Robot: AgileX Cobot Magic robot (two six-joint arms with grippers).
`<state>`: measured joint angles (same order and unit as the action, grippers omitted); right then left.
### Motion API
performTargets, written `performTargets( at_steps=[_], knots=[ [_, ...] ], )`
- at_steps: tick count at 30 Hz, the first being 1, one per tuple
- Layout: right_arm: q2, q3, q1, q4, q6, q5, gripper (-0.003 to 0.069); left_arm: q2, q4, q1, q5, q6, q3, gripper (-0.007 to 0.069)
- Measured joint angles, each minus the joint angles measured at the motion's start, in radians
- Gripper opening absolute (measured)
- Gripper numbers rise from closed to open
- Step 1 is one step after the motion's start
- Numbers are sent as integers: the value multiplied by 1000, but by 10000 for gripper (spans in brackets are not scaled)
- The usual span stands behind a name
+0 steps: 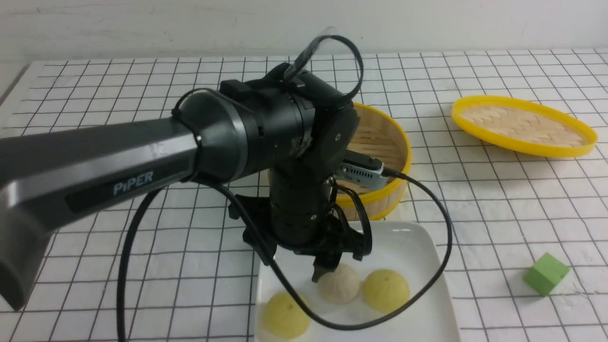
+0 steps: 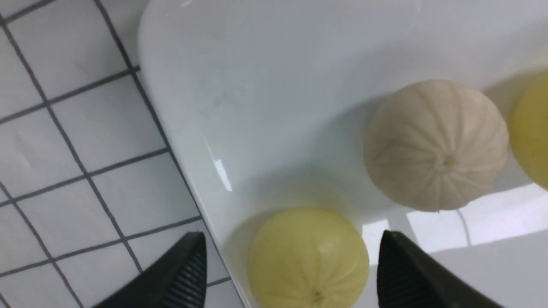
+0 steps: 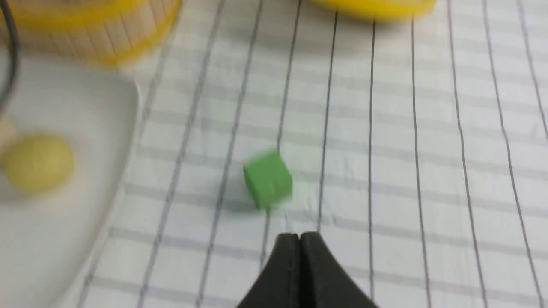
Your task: Put the steamed buns into the plate on the white-black tablecloth.
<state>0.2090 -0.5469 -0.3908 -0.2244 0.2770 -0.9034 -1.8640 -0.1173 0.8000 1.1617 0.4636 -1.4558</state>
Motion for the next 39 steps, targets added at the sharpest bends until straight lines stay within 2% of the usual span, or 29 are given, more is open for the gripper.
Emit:
performTargets(
  at_steps=[1, 2, 6, 16, 23, 26, 29, 33, 39],
  knots=[
    [-80, 77, 0, -5, 13, 159, -15, 0, -1, 3, 3, 0, -1, 510],
    [-107, 117, 0, -7, 16, 231, -15, 0, -1, 3, 3, 0, -1, 501],
    [-136, 185, 0, -13, 22, 349, -13, 0, 0, 3, 7, 0, -1, 446],
    [-137, 188, 0, -28, 26, 372, -8, 0, -1, 3, 12, 0, -2, 267],
    [-137, 188, 0, -27, 28, 372, -4, 0, -27, 3, 21, -1, -2, 89],
    [-137, 189, 0, 18, 28, 372, -1, 13, -56, 3, 21, -1, -2, 17],
    [-139, 199, 0, 78, 28, 374, 1, 52, -65, 3, 36, 0, -2, 2],
    [-155, 249, 30, 88, 28, 427, 1, 122, -76, 4, 50, 0, -2, 2],
    [-219, 444, 229, 95, 28, 494, 5, 281, -121, 4, 66, 1, -2, 2]
  ],
)
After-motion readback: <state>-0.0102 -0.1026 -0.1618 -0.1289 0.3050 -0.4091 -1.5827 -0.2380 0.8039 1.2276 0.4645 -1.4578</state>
